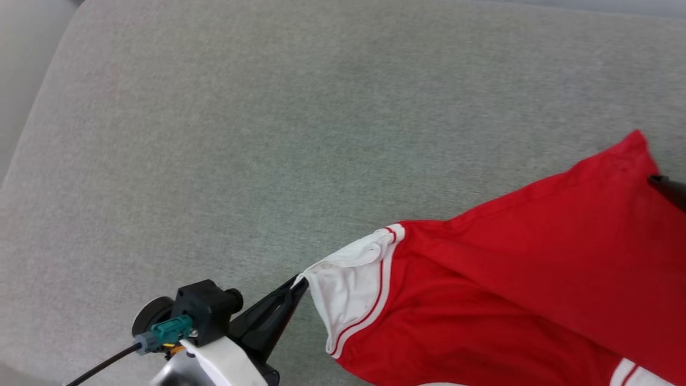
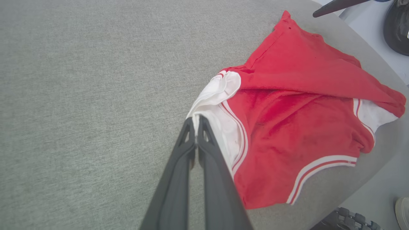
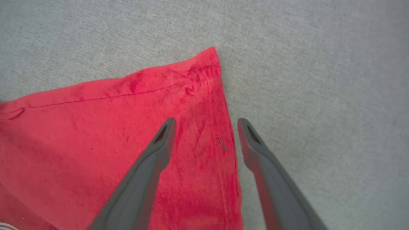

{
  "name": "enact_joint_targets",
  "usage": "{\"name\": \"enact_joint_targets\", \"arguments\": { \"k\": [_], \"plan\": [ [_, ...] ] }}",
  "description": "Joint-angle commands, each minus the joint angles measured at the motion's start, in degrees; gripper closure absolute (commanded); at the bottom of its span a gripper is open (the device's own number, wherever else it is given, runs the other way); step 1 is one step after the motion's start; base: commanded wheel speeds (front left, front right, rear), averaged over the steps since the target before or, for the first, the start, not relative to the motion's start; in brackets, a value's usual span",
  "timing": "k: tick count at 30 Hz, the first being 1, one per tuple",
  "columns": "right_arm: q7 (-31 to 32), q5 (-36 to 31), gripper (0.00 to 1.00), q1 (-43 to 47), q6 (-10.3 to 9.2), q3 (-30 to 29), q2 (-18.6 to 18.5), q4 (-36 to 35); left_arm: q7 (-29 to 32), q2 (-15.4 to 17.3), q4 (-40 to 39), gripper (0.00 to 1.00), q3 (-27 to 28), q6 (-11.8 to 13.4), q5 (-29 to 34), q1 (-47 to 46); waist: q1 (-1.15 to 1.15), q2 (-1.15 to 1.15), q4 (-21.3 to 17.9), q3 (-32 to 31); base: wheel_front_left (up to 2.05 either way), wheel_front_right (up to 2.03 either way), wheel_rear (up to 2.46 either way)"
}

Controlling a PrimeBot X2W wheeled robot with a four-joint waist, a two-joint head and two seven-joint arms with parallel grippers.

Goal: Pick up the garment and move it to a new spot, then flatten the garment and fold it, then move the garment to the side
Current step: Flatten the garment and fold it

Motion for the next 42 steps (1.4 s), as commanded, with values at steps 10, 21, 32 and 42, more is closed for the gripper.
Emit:
{"name": "enact_joint_targets", "arguments": {
  "k": [10, 21, 32, 42],
  "plan": [
    [-1.3, -5.3, 0.0, -6.4, -0.02, 2.9, -0.5, 13.2, -0.3, -3.6, 1.0, 1.0, -2.4, -2.1, 1.2, -3.3, 0.0, 0.0, 7.4, 5.4, 0.0, 0.0, 0.0],
    [-4.9, -5.0, 1.0, -3.6, -0.05, 6.4, -2.3, 20.4, -0.8, -4.5, 3.0, 1.0, -3.0, -2.9, 1.4, -4.3, 0.0, 0.0, 8.4, 5.7, 0.0, 0.0, 0.0],
    [-19.0, -0.5, 1.0, -10.5, -0.03, 9.8, -1.9, 20.5, -1.4, -1.0, 3.4, 1.0, 0.7, -2.0, 0.6, -5.7, 0.0, 0.0, 2.1, -2.0, 0.0, 0.0, 0.0],
    [-27.0, 6.6, 1.0, -12.1, -0.03, 11.5, -2.5, 13.6, -2.3, 4.2, 1.0, 1.0, 8.5, -0.4, 0.2, -10.8, 0.0, 0.0, -5.2, -9.6, 0.0, 0.0, 0.0]
  ]
}}
